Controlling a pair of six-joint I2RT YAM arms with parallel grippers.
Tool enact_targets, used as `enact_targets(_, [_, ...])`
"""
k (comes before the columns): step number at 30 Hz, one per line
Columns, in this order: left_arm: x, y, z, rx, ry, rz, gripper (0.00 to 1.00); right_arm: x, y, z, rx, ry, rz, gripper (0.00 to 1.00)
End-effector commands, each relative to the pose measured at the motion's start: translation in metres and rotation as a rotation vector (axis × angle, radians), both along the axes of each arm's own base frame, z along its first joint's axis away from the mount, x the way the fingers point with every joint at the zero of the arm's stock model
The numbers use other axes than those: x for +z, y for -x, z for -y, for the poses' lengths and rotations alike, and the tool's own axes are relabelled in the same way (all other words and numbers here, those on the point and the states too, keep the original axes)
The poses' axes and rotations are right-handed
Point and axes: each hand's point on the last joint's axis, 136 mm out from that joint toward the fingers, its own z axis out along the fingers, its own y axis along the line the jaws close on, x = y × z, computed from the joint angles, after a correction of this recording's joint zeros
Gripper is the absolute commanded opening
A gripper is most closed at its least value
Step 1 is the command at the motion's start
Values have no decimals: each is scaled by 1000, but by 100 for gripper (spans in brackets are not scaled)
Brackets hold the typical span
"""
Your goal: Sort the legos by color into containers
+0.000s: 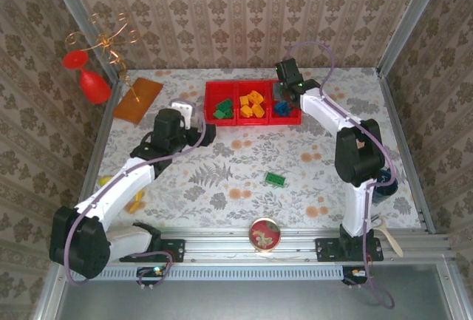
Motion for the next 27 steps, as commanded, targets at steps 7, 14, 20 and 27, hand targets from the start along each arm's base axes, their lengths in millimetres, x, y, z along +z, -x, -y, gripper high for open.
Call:
enact_targets(7, [18, 20, 62, -289, -152, 235, 100, -17, -35, -3, 27, 56, -11, 48])
enact_targets(14, [2, 44, 99, -491, -184, 276, 100, -19, -34, 2, 21, 62, -26, 65])
enact_targets(20, [-16, 61, 132, -670, -207, 257, 100, 4, -25, 6, 27, 62, -4, 66])
enact_targets(27, [-40, 78, 165, -906, -221, 235, 99, 36, 10, 16, 16, 28, 22, 78])
